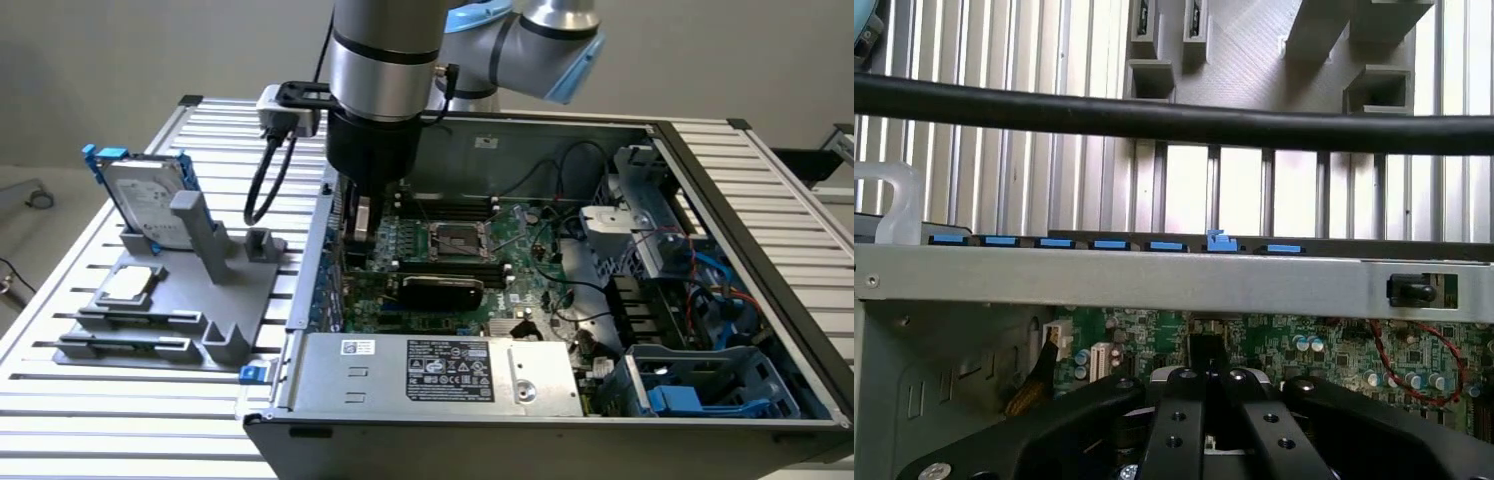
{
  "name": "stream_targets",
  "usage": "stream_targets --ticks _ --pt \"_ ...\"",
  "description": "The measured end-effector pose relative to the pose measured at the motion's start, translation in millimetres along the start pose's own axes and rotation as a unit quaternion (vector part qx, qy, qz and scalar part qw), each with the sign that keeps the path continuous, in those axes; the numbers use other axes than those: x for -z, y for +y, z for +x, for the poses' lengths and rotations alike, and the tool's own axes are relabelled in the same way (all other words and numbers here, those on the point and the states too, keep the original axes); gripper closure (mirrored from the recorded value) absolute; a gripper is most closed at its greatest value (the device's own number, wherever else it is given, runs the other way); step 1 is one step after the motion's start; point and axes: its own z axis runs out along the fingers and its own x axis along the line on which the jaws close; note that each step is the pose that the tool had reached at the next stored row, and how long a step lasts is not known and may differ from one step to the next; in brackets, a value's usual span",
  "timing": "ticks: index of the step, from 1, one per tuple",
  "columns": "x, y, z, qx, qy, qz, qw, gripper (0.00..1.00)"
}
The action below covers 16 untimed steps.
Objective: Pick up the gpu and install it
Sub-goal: 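Press down on the gpu until it lock into place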
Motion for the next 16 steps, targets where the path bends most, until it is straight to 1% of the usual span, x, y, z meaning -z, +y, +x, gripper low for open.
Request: stream_targets --ticks 2,5,6,16 --pt "0.0 0.1 -0.1 0.000 0.0000 -0.0040 1.0000 0.89" --pt "0.0 0.2 -0.2 0.001 0.0000 -0.0086 1.0000 0.89" --pt "0.0 0.3 -0.3 0.001 -0.0001 -0.0096 1.0000 0.89" --pt "0.3 0.5 -0.5 -0.003 -0.0007 -0.0105 0.9999 0.89"
